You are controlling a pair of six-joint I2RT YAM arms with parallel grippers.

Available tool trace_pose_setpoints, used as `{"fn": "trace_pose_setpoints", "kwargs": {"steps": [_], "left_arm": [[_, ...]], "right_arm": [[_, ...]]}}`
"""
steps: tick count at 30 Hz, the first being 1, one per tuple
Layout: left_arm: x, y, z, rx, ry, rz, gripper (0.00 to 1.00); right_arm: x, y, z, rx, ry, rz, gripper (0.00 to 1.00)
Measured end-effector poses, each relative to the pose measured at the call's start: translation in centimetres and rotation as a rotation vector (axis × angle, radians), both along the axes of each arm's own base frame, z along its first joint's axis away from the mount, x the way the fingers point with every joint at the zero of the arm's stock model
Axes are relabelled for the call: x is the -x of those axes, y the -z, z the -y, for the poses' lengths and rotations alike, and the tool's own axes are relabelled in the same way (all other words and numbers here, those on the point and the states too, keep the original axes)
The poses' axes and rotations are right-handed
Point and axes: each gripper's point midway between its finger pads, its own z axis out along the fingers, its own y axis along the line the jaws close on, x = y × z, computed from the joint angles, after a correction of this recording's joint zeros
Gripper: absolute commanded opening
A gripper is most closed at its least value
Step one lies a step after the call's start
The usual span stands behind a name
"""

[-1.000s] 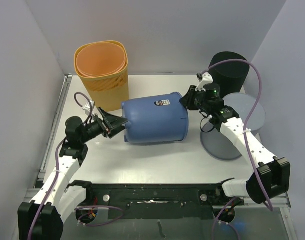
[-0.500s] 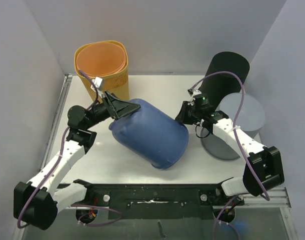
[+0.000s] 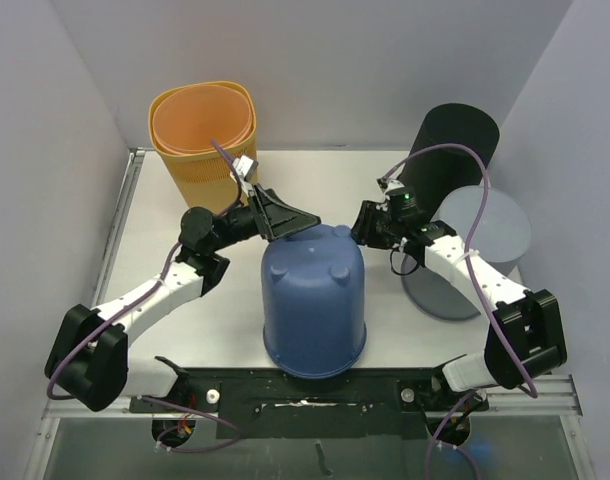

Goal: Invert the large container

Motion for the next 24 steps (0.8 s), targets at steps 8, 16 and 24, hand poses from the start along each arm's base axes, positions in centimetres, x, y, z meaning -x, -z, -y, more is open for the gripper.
{"fn": "trace_pose_setpoints", "kwargs": {"steps": [8,16,24], "left_arm": [[0.2,-0.1,0.8,0.014,0.026,0.009,0.86],[-0.2,-0.6,1.1,0.002,0.031,0.025,0.86],[-2.9,-5.1,-1.3,-0.057,-0.075,0.130,0.86]], "right_arm": [[-0.6,-0.9,0.6,0.040,0.021,0.011,0.55],[-1.1,-7.8,1.0,0.043,0.011,0.151,0.74],[4.1,-18.0,-4.4,-0.030,-0.266,0.436,0.80]]}}
